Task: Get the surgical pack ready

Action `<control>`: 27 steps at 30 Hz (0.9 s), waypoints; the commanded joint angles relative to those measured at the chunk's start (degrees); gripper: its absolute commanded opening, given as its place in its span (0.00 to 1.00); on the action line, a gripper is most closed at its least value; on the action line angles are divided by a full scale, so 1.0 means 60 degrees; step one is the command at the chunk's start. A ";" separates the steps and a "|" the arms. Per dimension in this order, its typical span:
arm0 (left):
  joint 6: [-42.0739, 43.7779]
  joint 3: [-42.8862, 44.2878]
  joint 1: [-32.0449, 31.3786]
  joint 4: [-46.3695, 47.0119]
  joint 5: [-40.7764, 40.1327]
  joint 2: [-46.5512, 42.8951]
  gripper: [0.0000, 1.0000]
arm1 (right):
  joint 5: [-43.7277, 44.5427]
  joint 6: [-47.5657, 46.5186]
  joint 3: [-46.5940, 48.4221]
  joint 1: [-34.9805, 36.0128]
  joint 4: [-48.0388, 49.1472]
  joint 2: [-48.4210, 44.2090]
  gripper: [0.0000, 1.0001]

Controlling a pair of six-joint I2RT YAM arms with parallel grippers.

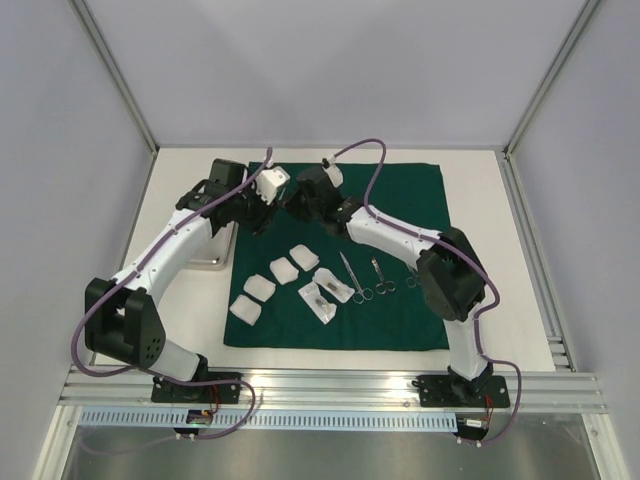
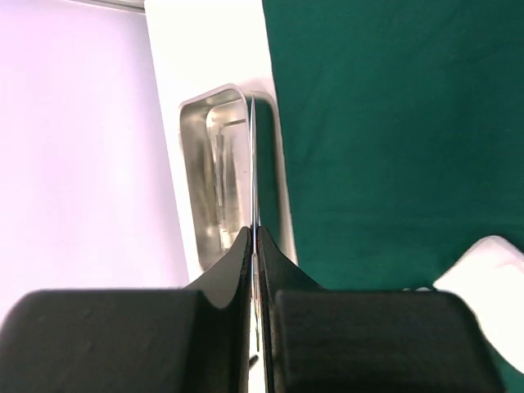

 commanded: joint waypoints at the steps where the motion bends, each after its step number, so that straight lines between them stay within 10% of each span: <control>1: 0.0738 -0.0432 -0.0408 0.1003 -0.0411 -0.0220 0.52 | -0.0151 0.0852 -0.0056 -0.0062 0.0715 0.0035 0.00; 27: 0.1427 -0.1400 -0.0775 0.3201 -0.1979 -0.0351 0.31 | -0.0737 0.1263 -0.0305 -0.0062 0.1155 0.0196 0.00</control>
